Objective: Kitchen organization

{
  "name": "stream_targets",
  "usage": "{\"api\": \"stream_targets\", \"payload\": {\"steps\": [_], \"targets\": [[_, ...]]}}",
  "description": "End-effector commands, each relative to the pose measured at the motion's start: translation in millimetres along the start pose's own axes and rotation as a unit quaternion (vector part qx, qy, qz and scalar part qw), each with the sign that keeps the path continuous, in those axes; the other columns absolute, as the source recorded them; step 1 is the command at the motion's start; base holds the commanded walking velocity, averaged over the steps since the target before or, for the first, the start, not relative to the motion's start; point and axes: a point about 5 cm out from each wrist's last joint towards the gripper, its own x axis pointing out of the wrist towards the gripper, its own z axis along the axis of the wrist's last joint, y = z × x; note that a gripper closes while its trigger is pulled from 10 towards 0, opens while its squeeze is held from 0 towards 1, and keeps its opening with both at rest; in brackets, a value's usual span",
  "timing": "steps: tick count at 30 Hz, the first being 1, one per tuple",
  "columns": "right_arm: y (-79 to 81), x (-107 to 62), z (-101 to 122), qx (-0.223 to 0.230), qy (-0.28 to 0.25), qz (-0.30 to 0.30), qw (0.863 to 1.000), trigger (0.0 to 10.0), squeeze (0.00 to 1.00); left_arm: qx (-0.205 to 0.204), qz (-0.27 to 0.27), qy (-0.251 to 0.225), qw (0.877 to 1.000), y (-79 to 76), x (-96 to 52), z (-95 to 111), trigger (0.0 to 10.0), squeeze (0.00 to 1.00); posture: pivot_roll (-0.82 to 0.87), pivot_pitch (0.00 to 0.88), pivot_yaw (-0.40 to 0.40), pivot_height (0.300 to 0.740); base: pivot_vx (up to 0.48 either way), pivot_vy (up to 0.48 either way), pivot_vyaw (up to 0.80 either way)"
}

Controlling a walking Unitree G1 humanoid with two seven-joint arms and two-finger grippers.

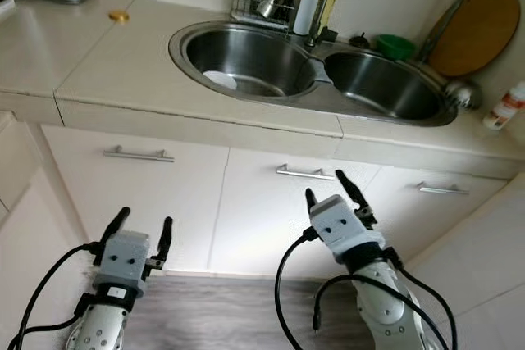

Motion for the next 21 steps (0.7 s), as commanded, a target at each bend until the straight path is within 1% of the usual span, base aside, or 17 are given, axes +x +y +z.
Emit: {"api": "stream_targets", "payload": {"steps": [1,2,3,4,5,6,8,9,10,11,12,14,15,17,18,19,21], "targets": [[-8.8,3.6,-2,0.007,0.007,0.001,1.000,10.0,0.00,-0.005,0.008,-0.007,1.000,-2.4,4.9,4,9.2,0.00,0.06,0.000,-0.316,0.740,0.000,0.000,0.00],[-16.5,10.4,-2,0.006,0.002,-0.004,1.000,10.0,0.00,-0.004,0.013,-0.010,1.000,-0.1,8.6,5,10.0,0.00,0.08,0.000,-0.300,0.740,0.000,0.000,0.00],[-16.5,10.4,-2,0.006,0.002,-0.004,1.000,10.0,0.00,-0.004,0.013,-0.010,1.000,-0.1,8.6,5,10.0,0.00,0.08,0.000,-0.300,0.740,0.000,0.000,0.00],[-18.6,12.6,-2,0.015,0.004,-0.019,1.000,10.0,0.00,0.000,0.010,-0.013,1.000,0.1,10.1,7,10.0,0.00,0.07,0.000,-0.286,0.740,0.000,0.000,0.00],[-19.5,13.8,-2,0.022,0.005,-0.029,0.999,10.0,0.00,0.001,-0.006,-0.012,1.000,-3.4,10.7,7,10.0,0.00,0.06,0.000,-0.272,0.740,0.000,0.000,0.00],[-19.5,13.8,-2,0.022,0.005,-0.029,0.999,10.0,0.00,0.001,-0.006,-0.012,1.000,-3.4,10.7,7,10.0,0.00,0.06,0.000,-0.272,0.740,0.000,0.000,0.00],[-15.1,11.5,1,0.026,0.004,-0.043,0.999,10.0,0.00,-0.027,-0.014,-0.001,1.000,-5.3,17.2,8,10.0,0.00,0.03,0.000,-0.224,0.740,0.000,0.000,0.00],[-12.0,7.1,5,0.025,0.001,-0.054,0.998,10.0,0.00,-0.020,-0.018,-0.004,1.000,-4.2,26.6,11,10.0,0.00,0.03,0.000,-0.199,0.740,0.000,0.000,0.00],[-12.0,5.0,6,0.029,0.001,-0.064,0.998,10.0,0.00,0.004,-0.035,-0.023,0.999,-5.6,30.3,15,10.0,0.00,0.03,0.000,-0.187,0.740,0.000,0.000,0.00],[-12.3,4.5,6,0.032,0.003,-0.067,0.997,10.0,0.00,0.015,-0.044,-0.033,0.998,-6.7,30.8,17,10.0,0.00,0.03,0.000,-0.187,0.740,0.000,0.000,0.00],[-14.3,3.5,4,0.043,0.011,-0.082,0.996,10.0,0.00,0.021,-0.066,-0.036,0.997,-11.5,33.4,17,10.0,0.00,0.02,0.000,-0.169,0.740,0.000,0.000,0.00],[-15.4,3.0,3,0.049,0.015,-0.089,0.995,10.0,0.00,0.021,-0.078,-0.036,0.996,-14.3,34.5,17,10.0,0.00,0.02,0.000,-0.169,0.740,0.000,0.000,0.00],[-16.5,1.0,4,0.067,0.025,-0.105,0.992,10.0,0.00,0.021,-0.095,-0.038,0.995,-14.3,38.9,18,10.0,0.00,-0.02,0.000,-0.118,0.740,0.000,0.000,0.00],[-16.6,-0.3,4,0.073,0.027,-0.109,0.991,10.0,0.00,0.014,-0.093,-0.032,0.995,-12.2,41.0,17,10.0,0.00,-0.02,0.000,-0.108,0.740,0.000,0.000,0.00],[-18.3,-5.1,4,0.078,0.033,-0.124,0.989,10.0,0.00,0.022,-0.106,-0.037,0.993,-11.0,46.2,19,10.0,0.00,-0.04,0.000,-0.085,0.740,0.000,0.000,0.00],[-18.3,-5.1,4,0.078,0.033,-0.124,0.989,10.0,0.00,0.022,-0.106,-0.037,0.993,-11.0,46.2,19,10.0,0.00,-0.04,0.000,-0.085,0.740,0.000,0.000,0.00],[-17.5,-11.1,3,0.086,0.043,-0.140,0.985,10.0,0.00,0.021,-0.122,-0.042,0.991,-12.3,49.2,21,10.0,0.00,-0.06,0.000,-0.051,0.740,0.000,0.000,0.00]]}}
